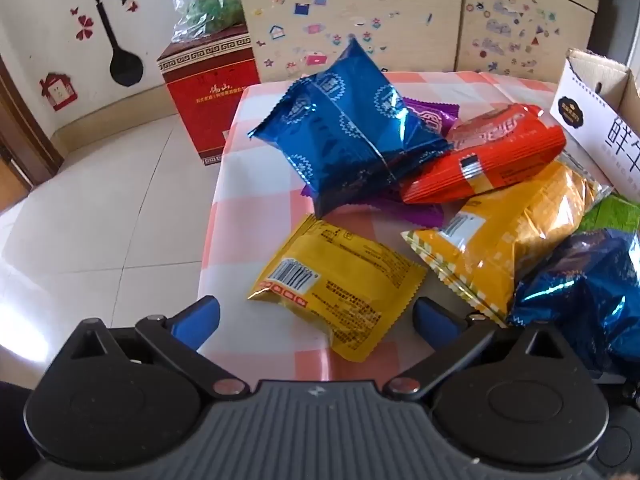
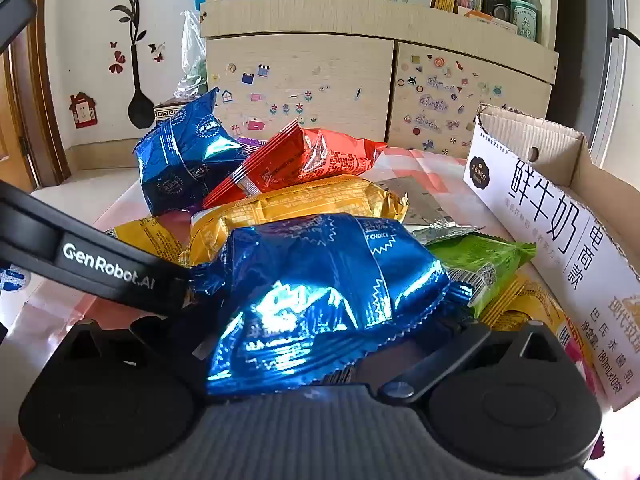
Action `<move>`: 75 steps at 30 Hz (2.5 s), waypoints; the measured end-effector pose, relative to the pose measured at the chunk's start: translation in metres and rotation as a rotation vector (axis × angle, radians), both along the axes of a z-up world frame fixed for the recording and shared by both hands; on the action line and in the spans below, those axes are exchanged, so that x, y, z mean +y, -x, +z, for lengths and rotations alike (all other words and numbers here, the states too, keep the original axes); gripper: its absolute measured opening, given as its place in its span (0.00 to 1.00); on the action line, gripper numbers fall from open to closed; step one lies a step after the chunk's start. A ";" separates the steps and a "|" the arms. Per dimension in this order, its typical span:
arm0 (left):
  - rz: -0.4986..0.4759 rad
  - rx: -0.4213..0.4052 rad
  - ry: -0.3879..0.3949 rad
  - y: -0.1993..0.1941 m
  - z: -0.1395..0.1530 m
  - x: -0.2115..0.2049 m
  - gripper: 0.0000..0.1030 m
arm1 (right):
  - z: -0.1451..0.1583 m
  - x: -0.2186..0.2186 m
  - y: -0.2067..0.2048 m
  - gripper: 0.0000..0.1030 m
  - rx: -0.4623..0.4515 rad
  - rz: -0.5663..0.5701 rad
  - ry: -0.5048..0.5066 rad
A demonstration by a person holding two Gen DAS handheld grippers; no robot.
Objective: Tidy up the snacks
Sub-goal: 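Move both tools over the pile of snack packets, then lower the right tool toward the white-pink Americ packet while the left tool approaches a blue foil packet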
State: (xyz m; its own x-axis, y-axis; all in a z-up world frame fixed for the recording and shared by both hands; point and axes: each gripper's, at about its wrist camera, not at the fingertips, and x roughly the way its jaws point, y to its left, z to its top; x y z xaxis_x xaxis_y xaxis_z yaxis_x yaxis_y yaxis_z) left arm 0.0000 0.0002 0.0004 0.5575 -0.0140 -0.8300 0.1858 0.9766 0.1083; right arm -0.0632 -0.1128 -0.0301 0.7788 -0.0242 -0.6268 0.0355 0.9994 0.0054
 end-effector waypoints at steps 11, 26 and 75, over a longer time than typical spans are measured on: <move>-0.004 -0.013 0.082 0.006 0.023 0.013 0.99 | 0.000 0.000 0.000 1.00 0.005 0.000 -0.006; -0.034 -0.039 0.086 0.023 0.040 0.011 0.99 | 0.000 0.001 0.011 1.00 0.013 0.002 -0.005; -0.101 -0.072 -0.108 0.067 0.064 -0.011 0.99 | 0.079 -0.039 0.049 1.00 0.341 -0.215 -0.025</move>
State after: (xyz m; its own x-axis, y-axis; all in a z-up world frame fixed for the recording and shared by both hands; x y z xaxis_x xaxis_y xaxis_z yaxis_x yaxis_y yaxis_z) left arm -0.0674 -0.0107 0.0648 0.6158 0.0143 -0.7878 0.2703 0.9353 0.2283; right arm -0.1124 -0.1520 0.0489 0.5052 -0.1455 -0.8506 0.2475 0.9687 -0.0188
